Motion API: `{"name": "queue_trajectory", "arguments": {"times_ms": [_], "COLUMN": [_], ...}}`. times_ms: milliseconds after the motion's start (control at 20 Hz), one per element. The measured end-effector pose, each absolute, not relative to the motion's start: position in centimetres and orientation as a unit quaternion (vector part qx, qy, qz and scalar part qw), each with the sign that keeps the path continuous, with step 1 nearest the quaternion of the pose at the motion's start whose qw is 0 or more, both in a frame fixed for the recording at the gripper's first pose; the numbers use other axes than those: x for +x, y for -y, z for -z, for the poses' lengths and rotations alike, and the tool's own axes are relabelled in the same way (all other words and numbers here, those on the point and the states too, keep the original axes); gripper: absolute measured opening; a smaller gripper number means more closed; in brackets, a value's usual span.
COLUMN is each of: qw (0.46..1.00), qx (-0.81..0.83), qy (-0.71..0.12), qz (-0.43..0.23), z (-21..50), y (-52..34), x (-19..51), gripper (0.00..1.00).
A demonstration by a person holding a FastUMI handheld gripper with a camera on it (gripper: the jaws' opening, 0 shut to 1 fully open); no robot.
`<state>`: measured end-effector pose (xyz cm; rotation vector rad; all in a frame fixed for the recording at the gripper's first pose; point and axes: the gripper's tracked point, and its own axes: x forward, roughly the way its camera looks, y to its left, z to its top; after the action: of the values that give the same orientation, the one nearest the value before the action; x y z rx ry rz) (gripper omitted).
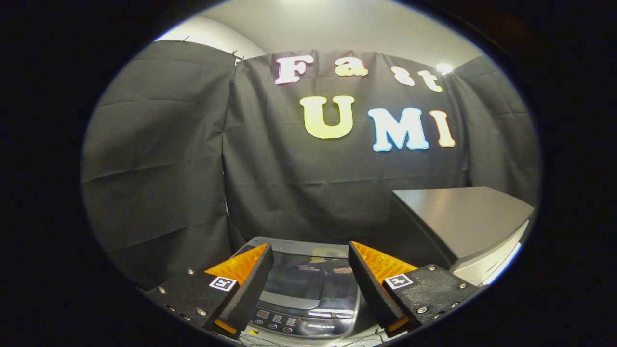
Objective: Put the clothes into the washing machine and then close the washing machine lid.
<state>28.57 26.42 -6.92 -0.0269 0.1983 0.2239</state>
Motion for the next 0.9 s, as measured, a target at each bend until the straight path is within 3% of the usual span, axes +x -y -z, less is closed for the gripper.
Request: {"name": "queue_trajectory", "arguments": {"times_ms": [350,900], "qw": [0.992,0.998], "qx": [-0.013,-0.034], "qy": [-0.074,-0.036], "qz": [-0.106,-0.037], "z": [3.5,-1.1], "y": [-18.9,-5.4], "x": [22.9,14.7], "gripper": [0.96,0.96]}}
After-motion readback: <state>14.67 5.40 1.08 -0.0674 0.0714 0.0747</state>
